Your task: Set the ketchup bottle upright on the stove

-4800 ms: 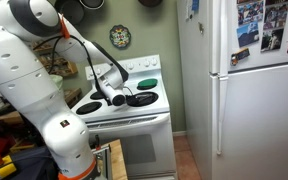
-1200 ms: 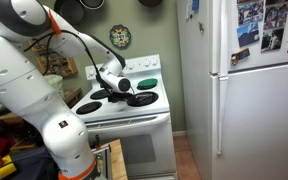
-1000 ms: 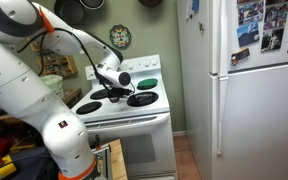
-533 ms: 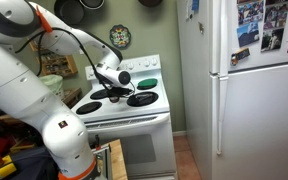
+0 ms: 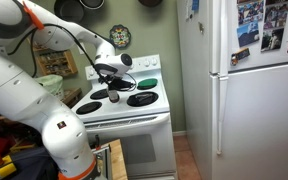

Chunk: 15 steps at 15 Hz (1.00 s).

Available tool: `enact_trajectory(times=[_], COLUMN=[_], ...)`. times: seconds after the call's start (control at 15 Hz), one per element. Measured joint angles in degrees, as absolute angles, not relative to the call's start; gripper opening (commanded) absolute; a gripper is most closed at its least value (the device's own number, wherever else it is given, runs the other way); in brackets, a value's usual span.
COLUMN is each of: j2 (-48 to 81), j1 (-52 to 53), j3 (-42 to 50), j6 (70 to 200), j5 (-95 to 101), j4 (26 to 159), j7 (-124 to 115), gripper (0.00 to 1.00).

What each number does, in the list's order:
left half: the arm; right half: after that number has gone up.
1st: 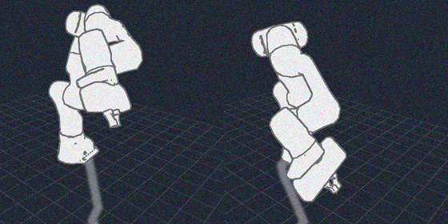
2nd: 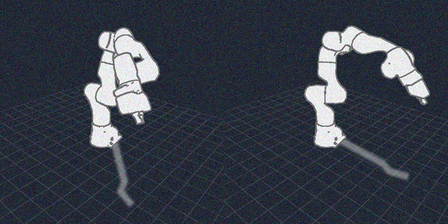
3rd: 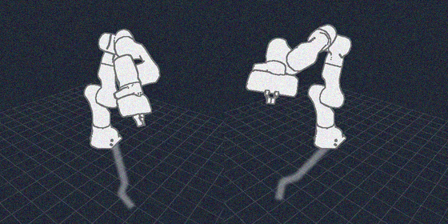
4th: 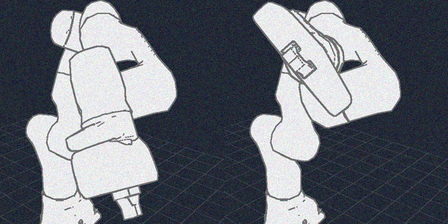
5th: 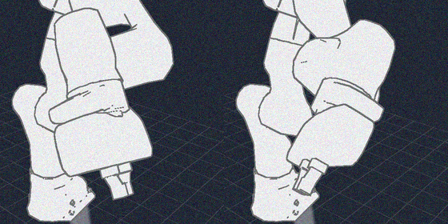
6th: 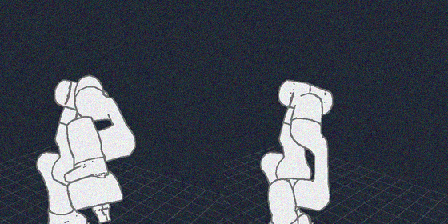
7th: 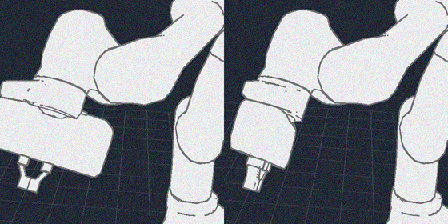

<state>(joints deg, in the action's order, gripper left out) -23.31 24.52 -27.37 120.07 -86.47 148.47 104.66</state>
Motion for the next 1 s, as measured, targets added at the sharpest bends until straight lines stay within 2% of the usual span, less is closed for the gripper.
enact_trajectory(times=[0.67, 1.0], j2=[-32.28, -36.21], j1=[20.18, 20.49], j3=[-23.30, -18.51], j6=[111.44, 108.20], j5=[-46.62, -36.39], j4=[140.69, 138.48], j7=[77.09, 70.84], gripper=[1.00, 1.00])
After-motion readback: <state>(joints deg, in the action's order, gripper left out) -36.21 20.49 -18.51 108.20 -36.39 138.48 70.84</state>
